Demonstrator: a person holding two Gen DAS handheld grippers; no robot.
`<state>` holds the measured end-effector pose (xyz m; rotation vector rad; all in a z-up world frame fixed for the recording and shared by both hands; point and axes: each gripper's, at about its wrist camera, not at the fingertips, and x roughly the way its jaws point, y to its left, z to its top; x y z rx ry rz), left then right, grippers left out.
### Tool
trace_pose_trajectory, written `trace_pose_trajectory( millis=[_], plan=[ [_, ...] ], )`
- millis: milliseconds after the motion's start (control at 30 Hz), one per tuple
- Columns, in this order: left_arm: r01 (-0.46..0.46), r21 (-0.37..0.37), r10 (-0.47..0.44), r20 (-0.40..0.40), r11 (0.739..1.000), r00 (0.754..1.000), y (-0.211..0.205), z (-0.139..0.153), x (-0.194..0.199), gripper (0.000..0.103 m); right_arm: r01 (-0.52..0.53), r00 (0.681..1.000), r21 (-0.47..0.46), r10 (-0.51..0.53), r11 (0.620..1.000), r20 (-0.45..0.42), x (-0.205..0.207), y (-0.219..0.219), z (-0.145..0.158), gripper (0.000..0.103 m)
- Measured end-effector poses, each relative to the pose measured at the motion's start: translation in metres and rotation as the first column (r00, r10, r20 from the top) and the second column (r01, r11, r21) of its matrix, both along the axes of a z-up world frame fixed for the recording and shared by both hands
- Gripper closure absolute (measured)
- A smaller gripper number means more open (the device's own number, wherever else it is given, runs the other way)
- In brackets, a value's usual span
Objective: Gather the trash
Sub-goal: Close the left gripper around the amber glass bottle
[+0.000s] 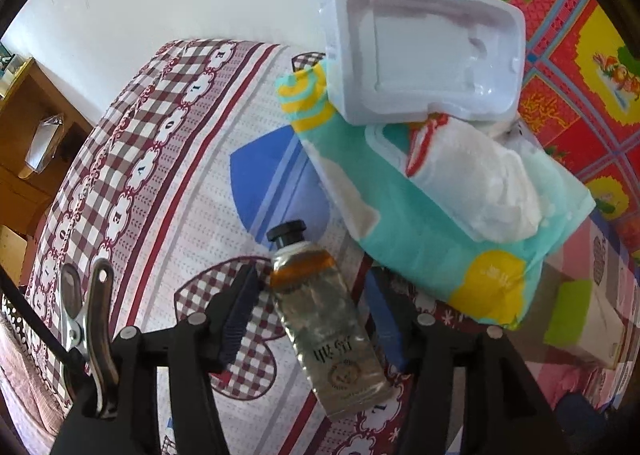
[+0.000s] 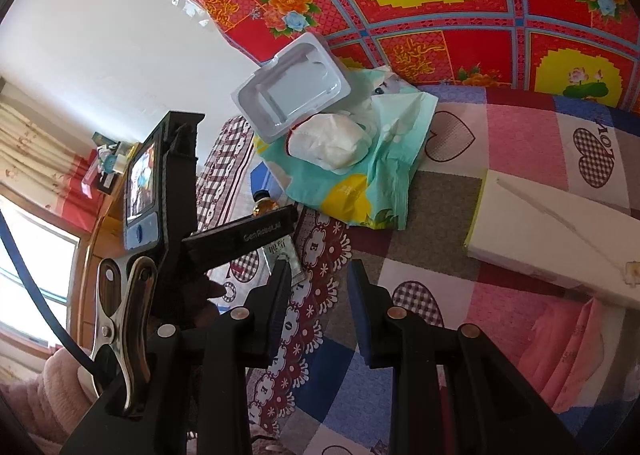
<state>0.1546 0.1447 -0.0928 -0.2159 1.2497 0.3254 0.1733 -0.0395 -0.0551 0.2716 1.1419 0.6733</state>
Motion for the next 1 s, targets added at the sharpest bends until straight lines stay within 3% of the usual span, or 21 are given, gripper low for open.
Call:
trace_pose_trajectory(
  millis=[67,167,467,1000],
  plan=[
    [0.007,0.005,-0.007,0.005,1.0,1.0,0.001,0.0,0.004,0.047,-0.001,1.0,0.001,0.001,1.0,-0.002,0.001,0.0,-0.001,0.073],
    [0.029,0.009,-0.03,0.019,1.0,0.999,-0.003,0.002,0.013,0.063,-0.001,1.0,0.003,0.001,1.0,-0.005,0.002,0.001,-0.002,0.073],
    [0.044,-0.043,-0.043,0.022,0.998,0.999,0.016,0.004,0.011,0.064,-0.006,1.0,-0.024,0.006,1.0,0.001,0.005,0.008,-0.004,0.073],
    [0.103,-0.079,-0.096,0.094,0.992,0.991,0.062,0.042,-0.022,0.063,0.044,0.999,-0.078,-0.042,0.996,0.03,0.021,0.038,-0.002,0.073]
  ],
)
